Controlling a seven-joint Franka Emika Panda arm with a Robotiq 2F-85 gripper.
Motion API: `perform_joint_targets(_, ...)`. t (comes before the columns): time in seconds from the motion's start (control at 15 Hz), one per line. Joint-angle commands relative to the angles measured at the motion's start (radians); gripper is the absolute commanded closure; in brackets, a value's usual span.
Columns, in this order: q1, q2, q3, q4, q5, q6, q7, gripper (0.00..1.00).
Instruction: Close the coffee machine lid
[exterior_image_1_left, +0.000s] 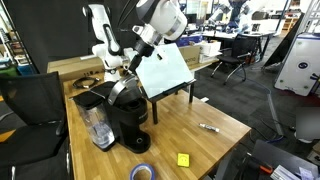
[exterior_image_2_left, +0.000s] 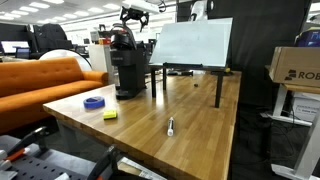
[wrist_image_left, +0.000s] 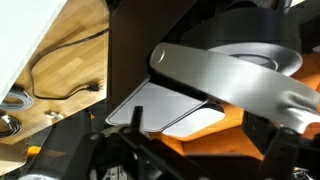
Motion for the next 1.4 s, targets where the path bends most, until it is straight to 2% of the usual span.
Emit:
perform_joint_targets(0.0,0.036,-0.055,-0.056,-0.069,0.014,-0.066,-0.027,0.0)
perform_joint_targets(0.4,0.071,-0.071,-0.105,-0.124,-0.003,-0.099,-0.017,0.0)
perform_joint_targets(1.13,0.112,-0.095,-0.136,-0.224,-0.029,-0.125,-0.007,0.0)
perform_joint_targets(1.33,0.137,-0.129,-0.151,-0.254,-0.069,-0.082,0.115,0.0)
